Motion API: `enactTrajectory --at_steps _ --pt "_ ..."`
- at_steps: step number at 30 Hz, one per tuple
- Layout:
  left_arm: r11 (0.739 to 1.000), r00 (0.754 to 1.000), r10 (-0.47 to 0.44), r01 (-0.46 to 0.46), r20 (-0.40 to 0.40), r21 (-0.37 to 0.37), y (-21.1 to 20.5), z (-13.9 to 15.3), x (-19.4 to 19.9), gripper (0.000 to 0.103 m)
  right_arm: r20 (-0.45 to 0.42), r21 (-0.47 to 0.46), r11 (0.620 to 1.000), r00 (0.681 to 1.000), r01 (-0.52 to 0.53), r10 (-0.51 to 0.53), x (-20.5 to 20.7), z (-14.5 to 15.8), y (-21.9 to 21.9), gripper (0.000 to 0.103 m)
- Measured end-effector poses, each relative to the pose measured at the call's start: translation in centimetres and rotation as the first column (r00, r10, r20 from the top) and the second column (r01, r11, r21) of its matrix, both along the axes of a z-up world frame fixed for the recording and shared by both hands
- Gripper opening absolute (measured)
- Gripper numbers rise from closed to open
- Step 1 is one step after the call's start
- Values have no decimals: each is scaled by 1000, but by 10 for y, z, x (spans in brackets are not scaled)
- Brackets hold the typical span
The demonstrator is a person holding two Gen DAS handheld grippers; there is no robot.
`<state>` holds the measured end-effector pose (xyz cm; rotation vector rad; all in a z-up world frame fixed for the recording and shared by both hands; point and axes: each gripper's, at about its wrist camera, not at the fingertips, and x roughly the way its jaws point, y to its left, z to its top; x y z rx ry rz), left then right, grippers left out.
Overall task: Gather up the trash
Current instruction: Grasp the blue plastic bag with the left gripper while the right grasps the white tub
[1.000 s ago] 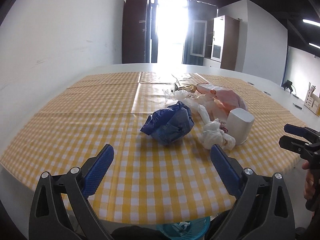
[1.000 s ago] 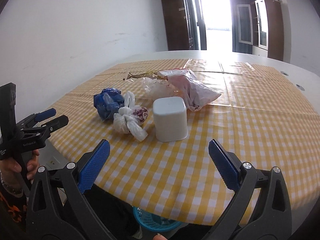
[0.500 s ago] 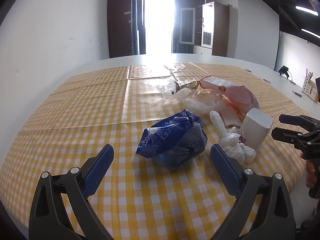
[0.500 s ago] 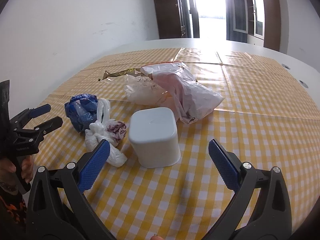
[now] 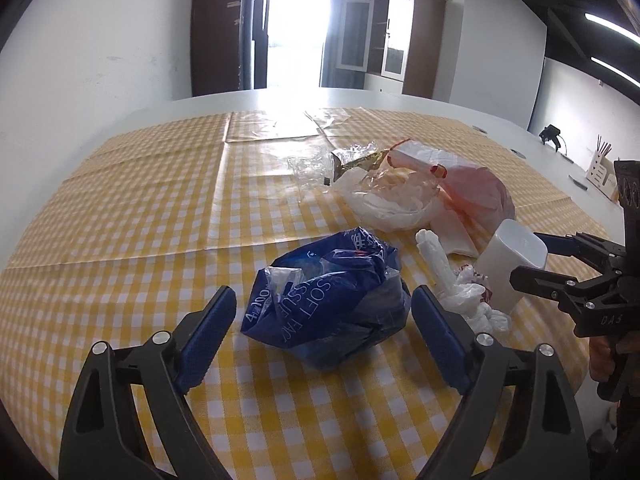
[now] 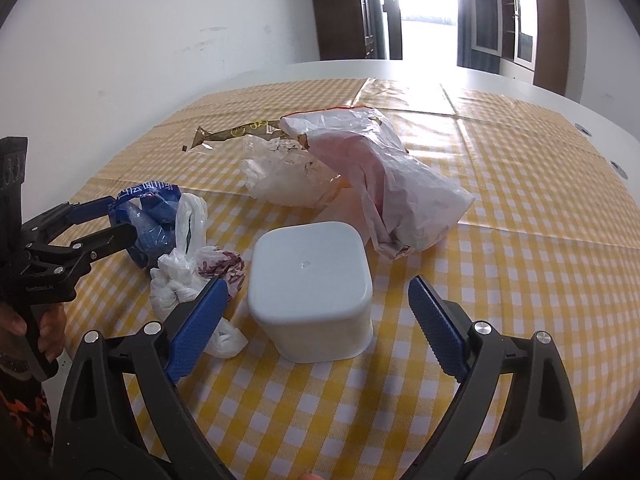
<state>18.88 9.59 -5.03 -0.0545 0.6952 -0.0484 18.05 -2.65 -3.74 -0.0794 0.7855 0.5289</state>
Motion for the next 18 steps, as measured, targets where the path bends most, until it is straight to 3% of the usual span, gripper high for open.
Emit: enactTrajectory --at_steps 4,7,10,12,18 --pt "999 1000 -2 2 -10 -37 3 -2 3 77 -9 -13 1000 1000 13 -13 3 -2 1 81" --pt "998 1000 -11 10 -14 -63 2 -3 5 70 -19 -14 1000 1000 8 -8 5 -4 3 70" --pt "998 1000 -4 4 -6 -57 -1 -3 4 58 -35 6 1000 999 -13 13 2 -6 5 57" --pt "998 1000 11 -11 2 -68 -1 -2 3 48 -20 -5 1000 1000 -12 12 -2 -6 7 57" --pt "995 997 62 -59 35 -79 -4 4 -12 45 3 17 1000 1000 -8 8 -12 -3 1 56"
